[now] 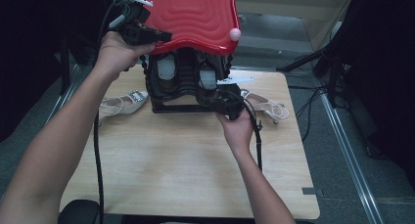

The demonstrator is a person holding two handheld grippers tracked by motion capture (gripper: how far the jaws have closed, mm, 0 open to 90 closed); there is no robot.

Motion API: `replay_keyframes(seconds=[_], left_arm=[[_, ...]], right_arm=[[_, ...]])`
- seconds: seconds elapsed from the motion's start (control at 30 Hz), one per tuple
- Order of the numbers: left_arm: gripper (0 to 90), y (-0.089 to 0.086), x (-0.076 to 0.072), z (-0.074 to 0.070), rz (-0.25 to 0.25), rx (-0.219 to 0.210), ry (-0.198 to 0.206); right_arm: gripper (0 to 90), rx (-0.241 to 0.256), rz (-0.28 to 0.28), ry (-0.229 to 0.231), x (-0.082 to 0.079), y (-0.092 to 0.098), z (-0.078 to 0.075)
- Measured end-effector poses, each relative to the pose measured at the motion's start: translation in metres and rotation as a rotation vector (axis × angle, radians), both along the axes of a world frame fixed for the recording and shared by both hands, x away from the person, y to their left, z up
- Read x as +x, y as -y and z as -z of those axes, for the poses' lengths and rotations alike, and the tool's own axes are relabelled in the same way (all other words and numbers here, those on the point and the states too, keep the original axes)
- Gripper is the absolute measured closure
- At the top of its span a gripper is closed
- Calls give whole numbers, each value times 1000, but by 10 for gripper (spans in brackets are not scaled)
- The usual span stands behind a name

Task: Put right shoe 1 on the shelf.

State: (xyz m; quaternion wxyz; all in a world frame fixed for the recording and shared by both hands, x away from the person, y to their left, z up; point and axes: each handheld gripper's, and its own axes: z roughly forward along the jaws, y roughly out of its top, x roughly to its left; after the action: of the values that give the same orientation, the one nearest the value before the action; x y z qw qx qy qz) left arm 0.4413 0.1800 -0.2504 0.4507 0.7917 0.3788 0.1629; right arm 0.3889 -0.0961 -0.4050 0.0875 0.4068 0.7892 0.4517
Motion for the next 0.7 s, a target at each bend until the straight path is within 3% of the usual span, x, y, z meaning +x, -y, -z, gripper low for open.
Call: replay_keyframes(seconds=[0.53, 0.7], left_arm=[[900, 0, 1, 0, 0, -4, 1], [900, 1, 0, 1, -15, -15, -1]], right_arm=[[900, -11, 67, 10, 25, -1, -9], [900, 24, 78, -2, 30, 1, -8]])
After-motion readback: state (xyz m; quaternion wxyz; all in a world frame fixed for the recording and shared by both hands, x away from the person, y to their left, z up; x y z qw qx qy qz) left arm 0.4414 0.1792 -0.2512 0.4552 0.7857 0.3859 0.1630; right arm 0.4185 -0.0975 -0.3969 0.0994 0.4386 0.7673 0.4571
